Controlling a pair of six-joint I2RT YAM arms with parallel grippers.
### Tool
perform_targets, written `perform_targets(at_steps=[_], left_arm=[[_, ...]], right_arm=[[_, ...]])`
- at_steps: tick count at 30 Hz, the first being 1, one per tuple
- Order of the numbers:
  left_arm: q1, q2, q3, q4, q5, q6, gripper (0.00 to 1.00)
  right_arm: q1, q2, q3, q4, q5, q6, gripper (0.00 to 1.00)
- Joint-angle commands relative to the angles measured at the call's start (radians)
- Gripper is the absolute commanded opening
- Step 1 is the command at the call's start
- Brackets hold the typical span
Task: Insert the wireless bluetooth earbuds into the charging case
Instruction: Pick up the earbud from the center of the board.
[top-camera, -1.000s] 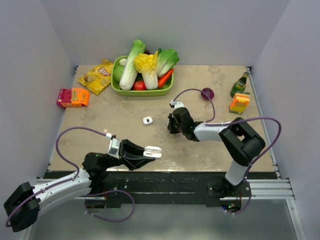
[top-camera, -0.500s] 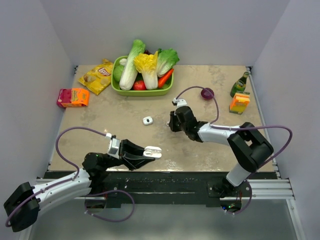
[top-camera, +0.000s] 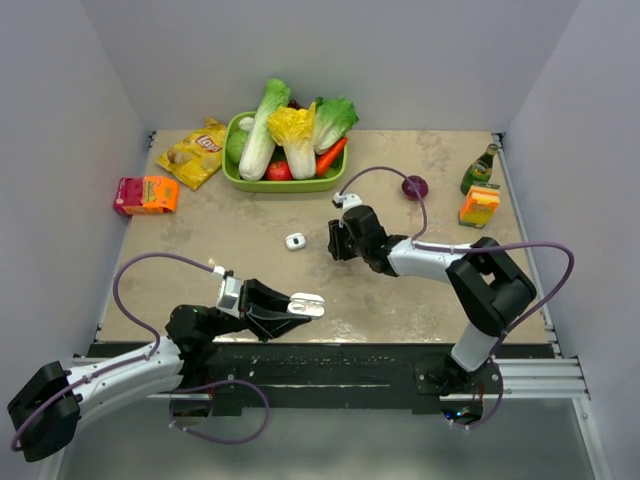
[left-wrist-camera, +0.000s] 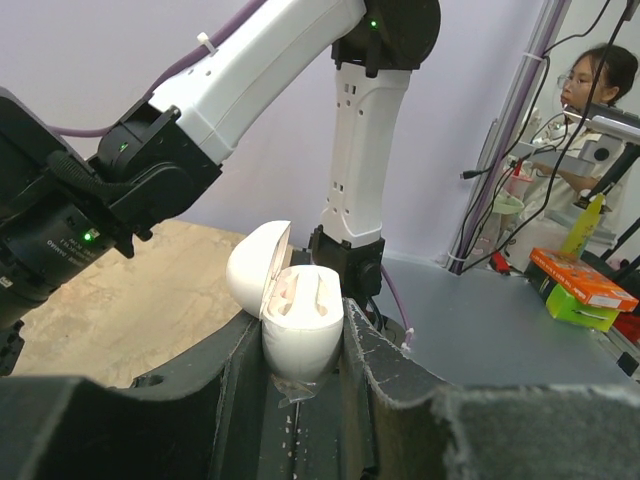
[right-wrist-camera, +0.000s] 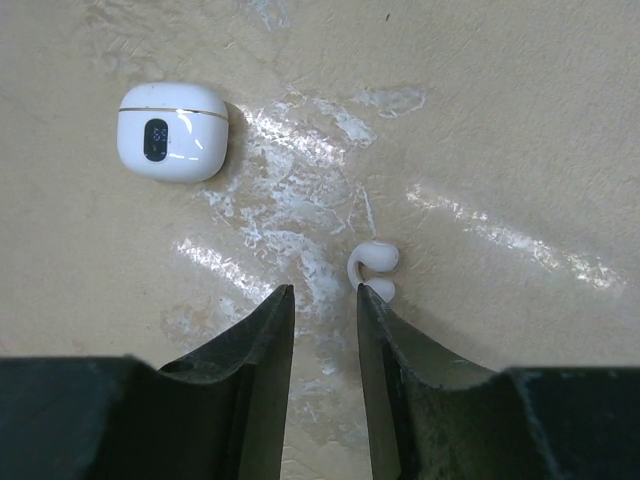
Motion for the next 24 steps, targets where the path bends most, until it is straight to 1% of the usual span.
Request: perform_targets(at_steps=[1, 16, 24], left_arm=[[-0.008, 0.0, -0.035, 0.066, 0.0, 0.013, 0.0], [-0.013, -0.006, -0.038, 0.062, 0.002, 0.014, 0.0], [-0.016, -0.006, -0.04, 0.06, 0.0, 0.017, 0.0]], right_arm=[[0.006, 0.017, 0.054, -0.005, -0.021, -0.029, 0.35], [0.005, 0.084, 0.08, -0.005, -0.017, -0.032, 0.36], [0.003, 0.098, 0.076, -0.01, 0.023, -0.032, 0.36]])
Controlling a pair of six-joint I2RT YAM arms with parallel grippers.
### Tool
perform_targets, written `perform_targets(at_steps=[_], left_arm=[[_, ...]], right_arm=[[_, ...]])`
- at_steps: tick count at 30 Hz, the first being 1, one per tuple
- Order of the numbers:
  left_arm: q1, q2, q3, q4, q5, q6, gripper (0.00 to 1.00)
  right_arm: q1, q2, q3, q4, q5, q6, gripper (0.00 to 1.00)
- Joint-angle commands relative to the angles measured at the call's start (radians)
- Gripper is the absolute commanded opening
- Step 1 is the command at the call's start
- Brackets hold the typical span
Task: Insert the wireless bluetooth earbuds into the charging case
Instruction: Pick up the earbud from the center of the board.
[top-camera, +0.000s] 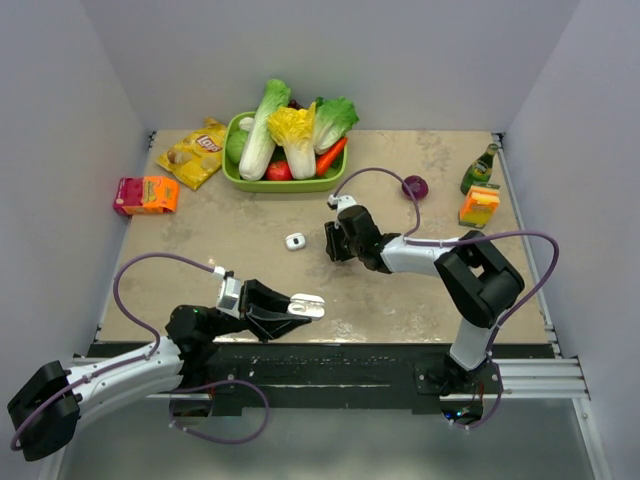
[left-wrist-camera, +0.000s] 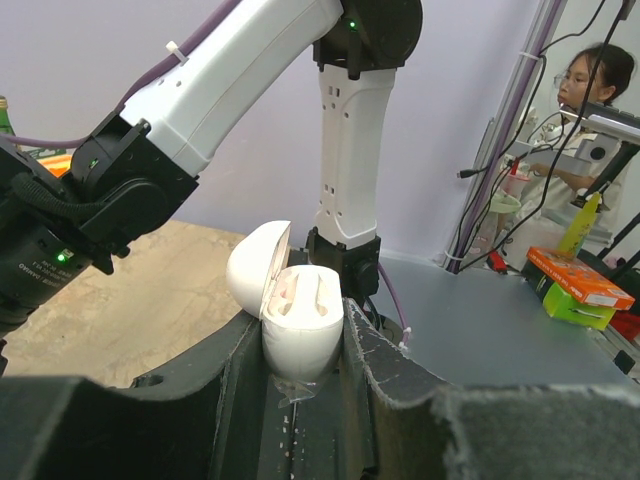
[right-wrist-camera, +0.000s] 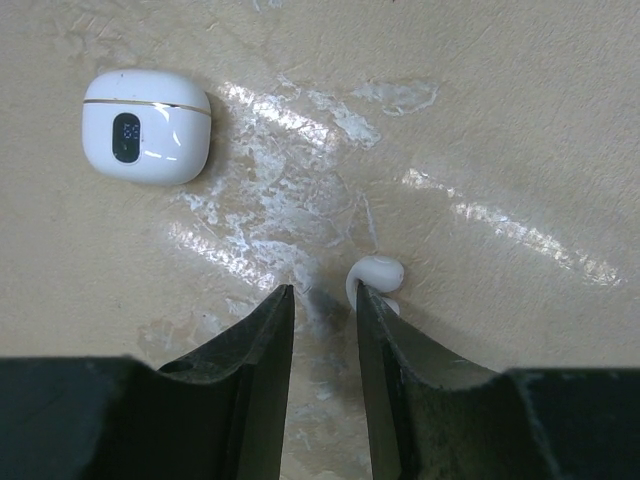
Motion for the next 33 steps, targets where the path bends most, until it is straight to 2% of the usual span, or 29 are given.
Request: perform_targets(at_steps=[1, 13, 23, 33], left_arm=[[-0.009, -0.006, -0.04, 0.061, 0.0, 0.019, 0.0], [-0.011, -0.009, -0.041, 0.061, -0.003, 0.019, 0.0], [-0.012, -0.009, -0.043, 0.061, -0.011, 0.019, 0.0], [-0.014, -0.012, -0.044, 0.061, -0.009, 0.019, 0.0]], right_arm=[[0.001, 0.007, 0.028, -0.001, 0.036, -0.012, 0.36], [0.001, 0.005, 0.025, -0.02, 0.112, -0.009, 0.35], [0.001, -0.012, 0.01, -0.015, 0.175, -0.006, 0.25], [-0.001, 0.003, 0.017, -0.035, 0.214, -0.002, 0.2]])
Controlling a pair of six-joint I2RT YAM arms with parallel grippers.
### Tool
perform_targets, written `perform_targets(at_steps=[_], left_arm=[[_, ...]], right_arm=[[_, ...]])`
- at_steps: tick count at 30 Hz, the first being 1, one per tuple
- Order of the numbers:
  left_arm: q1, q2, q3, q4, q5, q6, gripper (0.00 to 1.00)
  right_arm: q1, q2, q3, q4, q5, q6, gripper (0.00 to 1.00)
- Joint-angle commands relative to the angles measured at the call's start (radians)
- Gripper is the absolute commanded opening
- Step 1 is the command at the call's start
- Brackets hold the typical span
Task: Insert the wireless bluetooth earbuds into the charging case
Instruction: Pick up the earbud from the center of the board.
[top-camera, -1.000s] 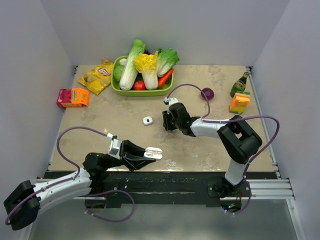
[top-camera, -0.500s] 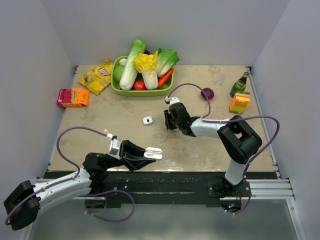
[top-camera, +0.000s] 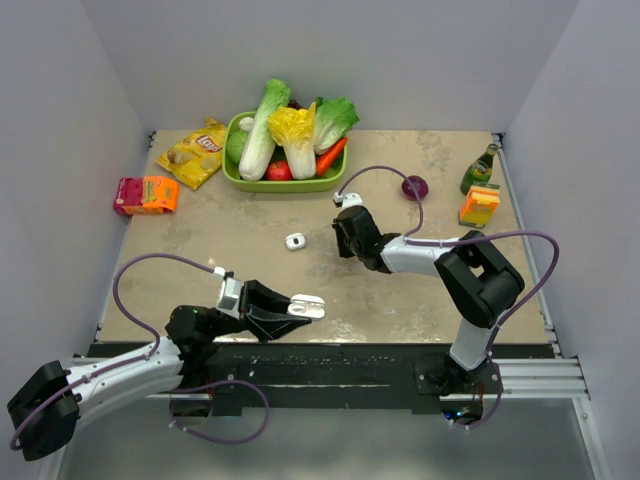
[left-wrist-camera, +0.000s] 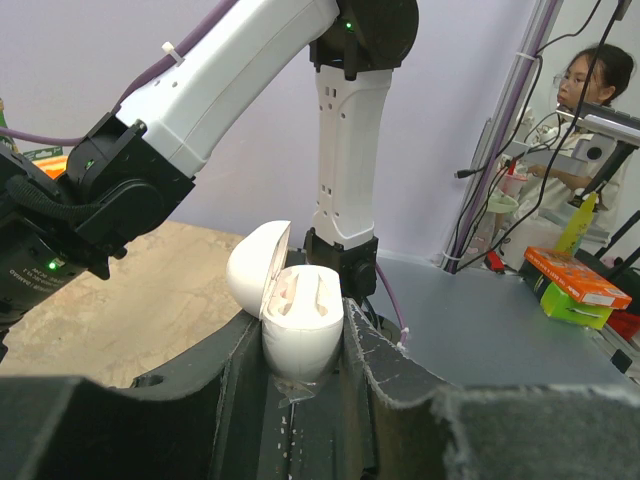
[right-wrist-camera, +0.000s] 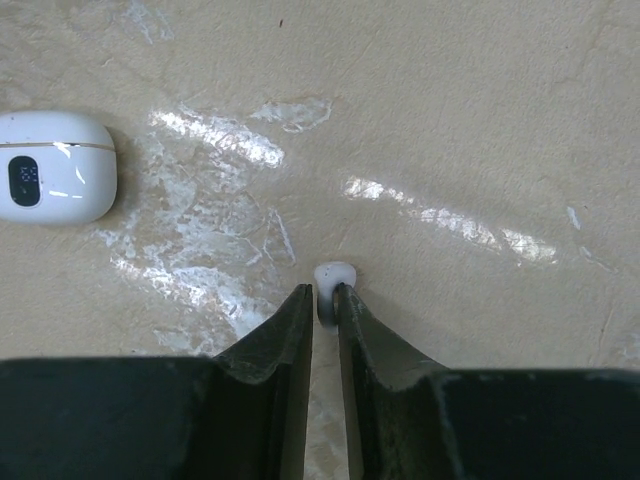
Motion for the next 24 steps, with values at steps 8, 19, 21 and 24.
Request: perform_targets(at_steps=[8, 19, 21, 24], left_arm=[[-0.008, -0.017, -0.047, 0.062, -0.011, 0.018, 0.0], [-0.008, -0.029, -0.052, 0.042, -0.083, 0.02, 0.0], [-0.008, -0.029, -0.081, 0.067, -0.1, 0.011, 0.0], [-0.008, -0.018, -0.081, 0.085, -0.114, 0.002, 0.0]], right_arm=[[-0.001, -0.051, -0.002, -0.033, 0.075, 0.015, 0.0], [0.201, -0.674, 0.032, -0.359, 0.061, -0.11, 0.0], [0.241, -0.758, 0.067, -0.413, -0.086, -0.14, 0.0], [0.284, -0.892, 0.099, -0.478, -0.218, -0.186, 0.0]])
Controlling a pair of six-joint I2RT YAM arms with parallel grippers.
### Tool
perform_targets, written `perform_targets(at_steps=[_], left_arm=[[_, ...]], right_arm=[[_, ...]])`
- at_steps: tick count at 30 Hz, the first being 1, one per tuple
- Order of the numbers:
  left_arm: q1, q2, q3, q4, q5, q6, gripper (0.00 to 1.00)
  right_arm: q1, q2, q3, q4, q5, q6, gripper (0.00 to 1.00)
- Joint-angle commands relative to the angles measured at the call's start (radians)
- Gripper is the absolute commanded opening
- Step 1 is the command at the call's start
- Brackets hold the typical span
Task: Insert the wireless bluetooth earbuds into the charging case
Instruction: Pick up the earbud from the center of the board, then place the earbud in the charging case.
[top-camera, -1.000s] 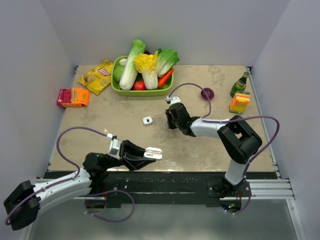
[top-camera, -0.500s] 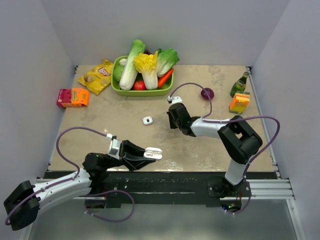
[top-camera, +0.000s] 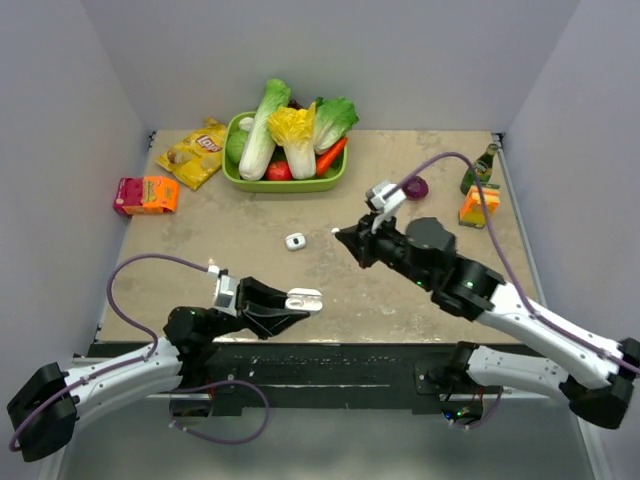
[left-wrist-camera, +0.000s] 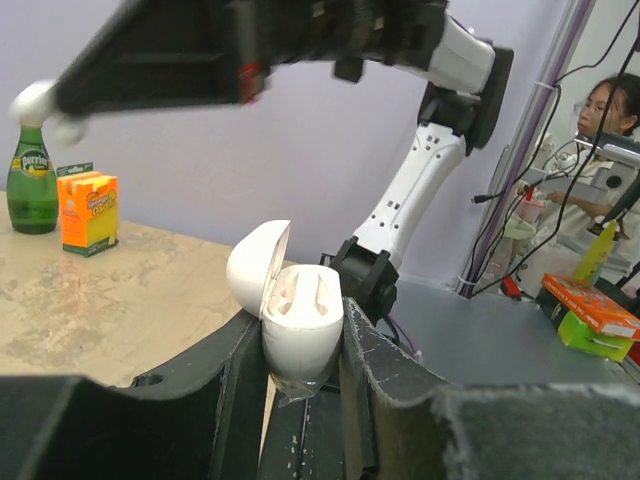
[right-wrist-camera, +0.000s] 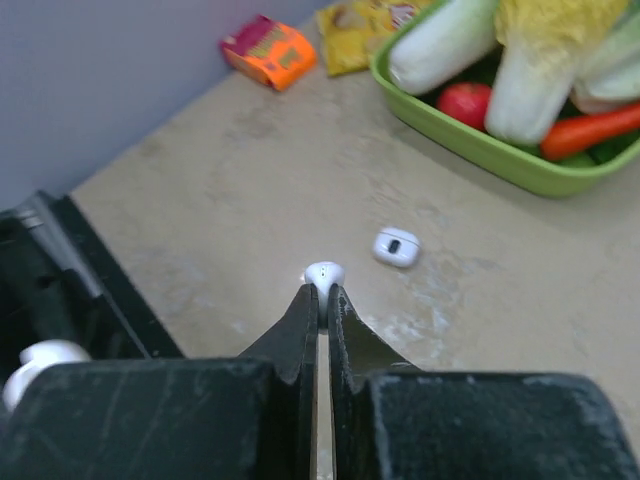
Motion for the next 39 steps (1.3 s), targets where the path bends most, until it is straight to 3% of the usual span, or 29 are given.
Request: perform_targets(at_steps=[1, 8, 17, 25, 39], left_arm=[[-0.004, 0.018, -0.08, 0.09, -0.049, 0.002, 0.0], [-0.004, 0.081, 0.034, 0.015, 0.034, 0.022, 0.0], [-0.004, 0.055, 0.193, -0.301, 0.175, 0.109, 0.0], [-0.004, 0.147, 0.247, -0.274, 0.252, 0.102, 0.0], [-0.004, 0.149, 0.259, -0.243, 0.275, 0.103, 0.0]], right_arm=[[0.045, -0.146, 0.064, -0.192, -0.266, -0.1, 0.0], [0.059, -0.184, 0.139, -0.365, -0.486, -0.239, 0.0], [0.126, -0.223, 0.117, -0.428, -0.594, -0.273, 0.0], [0.151, -0.205, 0.105, -0.425, -0.603, -0.267, 0.0], [0.226, -0.125, 0.094, -0.407, -0.517, -0.232, 0.0]])
